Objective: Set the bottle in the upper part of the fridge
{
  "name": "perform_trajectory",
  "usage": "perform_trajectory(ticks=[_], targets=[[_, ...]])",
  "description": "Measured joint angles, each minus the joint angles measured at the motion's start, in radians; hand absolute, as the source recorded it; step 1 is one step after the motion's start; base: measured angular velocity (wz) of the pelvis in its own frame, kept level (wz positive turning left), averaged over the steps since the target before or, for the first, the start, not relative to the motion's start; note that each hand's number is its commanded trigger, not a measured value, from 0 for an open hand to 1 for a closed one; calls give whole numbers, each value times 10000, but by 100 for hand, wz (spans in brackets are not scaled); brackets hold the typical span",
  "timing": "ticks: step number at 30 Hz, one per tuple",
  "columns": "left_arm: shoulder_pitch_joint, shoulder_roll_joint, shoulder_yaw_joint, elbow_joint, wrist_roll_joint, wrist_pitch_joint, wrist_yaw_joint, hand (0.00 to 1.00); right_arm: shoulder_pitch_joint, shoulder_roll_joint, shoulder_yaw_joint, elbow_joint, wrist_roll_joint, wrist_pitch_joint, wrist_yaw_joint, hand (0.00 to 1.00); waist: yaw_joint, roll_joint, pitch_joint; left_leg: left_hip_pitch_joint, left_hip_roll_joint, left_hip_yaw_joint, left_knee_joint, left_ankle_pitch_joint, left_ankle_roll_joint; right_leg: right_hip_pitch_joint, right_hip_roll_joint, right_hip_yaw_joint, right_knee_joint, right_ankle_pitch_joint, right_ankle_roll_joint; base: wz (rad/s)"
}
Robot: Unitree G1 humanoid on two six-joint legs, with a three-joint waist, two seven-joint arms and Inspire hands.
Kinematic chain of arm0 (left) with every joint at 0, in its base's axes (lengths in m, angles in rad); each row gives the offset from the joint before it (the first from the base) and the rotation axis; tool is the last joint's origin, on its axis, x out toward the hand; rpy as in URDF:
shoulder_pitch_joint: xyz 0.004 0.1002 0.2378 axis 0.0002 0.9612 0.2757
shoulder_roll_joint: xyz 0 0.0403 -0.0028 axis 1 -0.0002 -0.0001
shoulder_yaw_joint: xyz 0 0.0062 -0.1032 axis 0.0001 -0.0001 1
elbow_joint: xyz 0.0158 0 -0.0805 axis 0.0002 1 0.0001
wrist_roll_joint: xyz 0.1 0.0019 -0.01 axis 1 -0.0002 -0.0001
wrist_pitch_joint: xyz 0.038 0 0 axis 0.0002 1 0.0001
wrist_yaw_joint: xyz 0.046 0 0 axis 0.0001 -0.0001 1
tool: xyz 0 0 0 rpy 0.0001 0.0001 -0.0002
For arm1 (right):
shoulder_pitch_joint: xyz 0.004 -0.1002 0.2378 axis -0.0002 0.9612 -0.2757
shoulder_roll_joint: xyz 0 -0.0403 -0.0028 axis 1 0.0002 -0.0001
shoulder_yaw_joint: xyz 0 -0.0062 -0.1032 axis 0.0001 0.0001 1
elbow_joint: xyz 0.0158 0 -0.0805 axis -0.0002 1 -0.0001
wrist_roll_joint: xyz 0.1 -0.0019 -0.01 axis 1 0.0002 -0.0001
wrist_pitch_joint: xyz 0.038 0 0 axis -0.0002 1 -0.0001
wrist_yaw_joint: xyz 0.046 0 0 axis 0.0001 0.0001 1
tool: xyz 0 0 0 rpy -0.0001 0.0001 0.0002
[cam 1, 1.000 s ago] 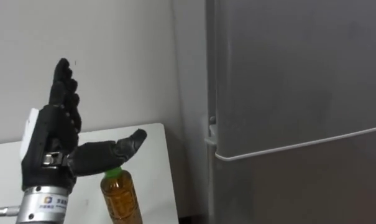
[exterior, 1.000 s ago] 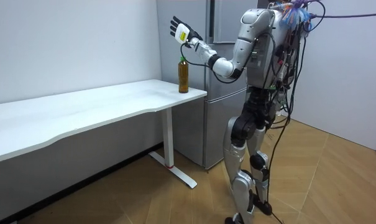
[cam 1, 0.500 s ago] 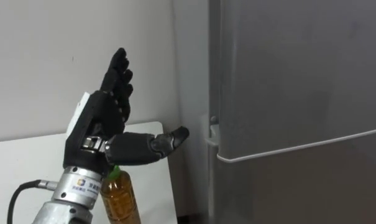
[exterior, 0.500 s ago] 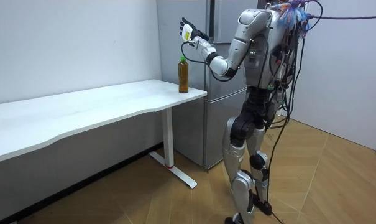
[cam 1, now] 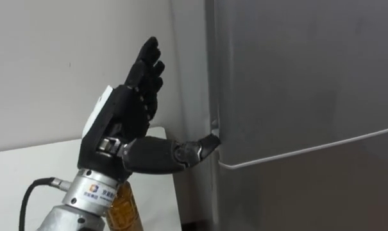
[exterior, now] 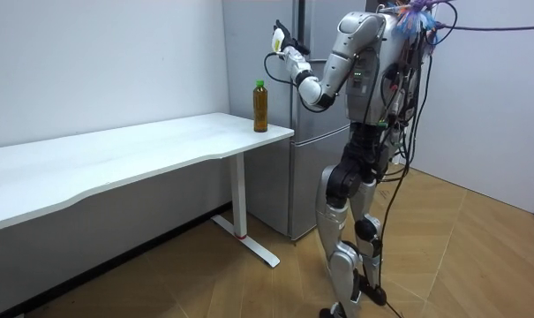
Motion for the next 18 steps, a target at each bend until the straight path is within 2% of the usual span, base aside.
perform_trajectory(ticks=[11,18], targets=[[-43,-26,-2,-764,14,-3,-506,0,-110,-40,-85,247,83,-7,300,0,-1,71,-18,-67,1,8,14,0,0,-81,0,-22,8,0,0,0],[-197,-25,-3,-1540,-9,-48,-669,0,-65,-83,-79,255,109,-72,368,0,34,62,13,-39,3,-7,12,0,0,-28,-4,-79,10,0,0,0]])
